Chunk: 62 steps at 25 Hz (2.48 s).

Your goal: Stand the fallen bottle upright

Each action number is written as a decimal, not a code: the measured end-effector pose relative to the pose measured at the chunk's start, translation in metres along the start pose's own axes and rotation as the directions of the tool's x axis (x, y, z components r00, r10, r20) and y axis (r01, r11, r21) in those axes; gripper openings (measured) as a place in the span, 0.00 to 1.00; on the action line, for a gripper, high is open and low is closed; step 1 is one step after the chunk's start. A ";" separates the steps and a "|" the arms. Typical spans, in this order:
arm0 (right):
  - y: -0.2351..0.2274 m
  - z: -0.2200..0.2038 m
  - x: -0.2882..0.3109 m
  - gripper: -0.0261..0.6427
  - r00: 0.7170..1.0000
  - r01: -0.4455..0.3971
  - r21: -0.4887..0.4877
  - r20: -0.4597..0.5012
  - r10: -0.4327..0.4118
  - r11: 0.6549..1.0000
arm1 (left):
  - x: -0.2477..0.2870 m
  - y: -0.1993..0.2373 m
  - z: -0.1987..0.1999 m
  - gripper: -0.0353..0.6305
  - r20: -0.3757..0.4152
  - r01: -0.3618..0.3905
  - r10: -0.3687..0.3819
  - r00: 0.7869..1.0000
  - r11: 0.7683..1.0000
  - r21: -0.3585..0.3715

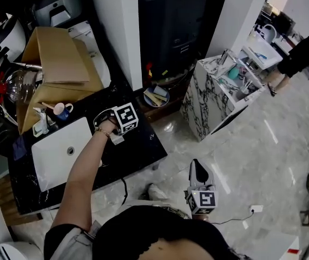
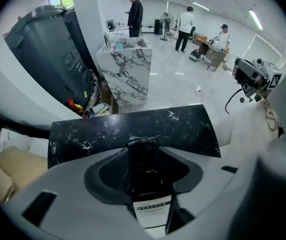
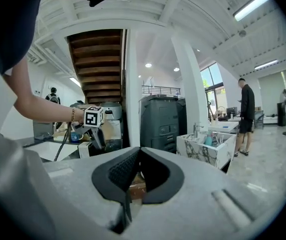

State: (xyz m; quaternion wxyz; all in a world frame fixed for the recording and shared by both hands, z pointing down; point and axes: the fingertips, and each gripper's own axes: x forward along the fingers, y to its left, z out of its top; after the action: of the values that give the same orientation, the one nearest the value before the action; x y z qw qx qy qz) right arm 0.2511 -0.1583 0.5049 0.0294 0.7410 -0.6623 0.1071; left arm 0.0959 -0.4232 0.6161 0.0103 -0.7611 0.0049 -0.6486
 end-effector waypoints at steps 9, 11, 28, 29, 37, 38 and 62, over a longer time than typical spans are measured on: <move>-0.011 -0.002 -0.002 0.05 0.999 0.034 0.014 -0.006 -0.034 0.999 | 0.033 -0.004 -0.003 0.35 -0.131 0.108 -0.108 0.985 0.994 -0.004; -0.009 -0.003 0.001 0.05 1.000 0.025 0.011 -0.005 -0.025 1.000 | 0.043 -0.007 -0.004 0.30 -0.139 0.133 -0.135 0.981 0.991 -0.029; 0.002 0.005 0.016 0.05 0.999 -0.042 -0.017 -0.007 0.042 0.999 | -0.031 -0.001 0.015 0.20 0.367 0.098 -0.016 0.930 0.974 -0.206; 0.005 0.005 0.018 0.05 0.999 -0.052 -0.019 -0.008 0.052 0.998 | -0.039 -0.001 0.016 0.19 0.420 0.100 0.005 0.908 0.969 -0.226; 0.026 0.005 0.025 0.05 0.991 -0.132 -0.049 -0.016 0.131 0.990 | -0.064 -0.003 0.005 0.18 0.627 -0.032 0.254 0.737 0.939 -0.343; 0.028 0.005 0.024 0.05 0.990 -0.141 -0.054 -0.020 0.140 0.989 | -0.066 -0.007 0.003 0.18 0.645 -0.054 0.278 0.711 0.937 -0.344; 0.077 0.007 0.039 0.05 0.953 -0.303 -0.145 -0.051 0.299 0.942 | -0.089 -0.024 -0.031 0.44 0.753 -0.093 0.521 0.403 0.842 -0.532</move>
State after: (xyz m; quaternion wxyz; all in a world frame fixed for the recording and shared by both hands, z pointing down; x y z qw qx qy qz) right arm 0.1794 -0.2067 0.4978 0.0784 0.6252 -0.7734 0.0702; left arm 0.0508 -0.3975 0.5342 -0.0251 -0.9511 0.2779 -0.1328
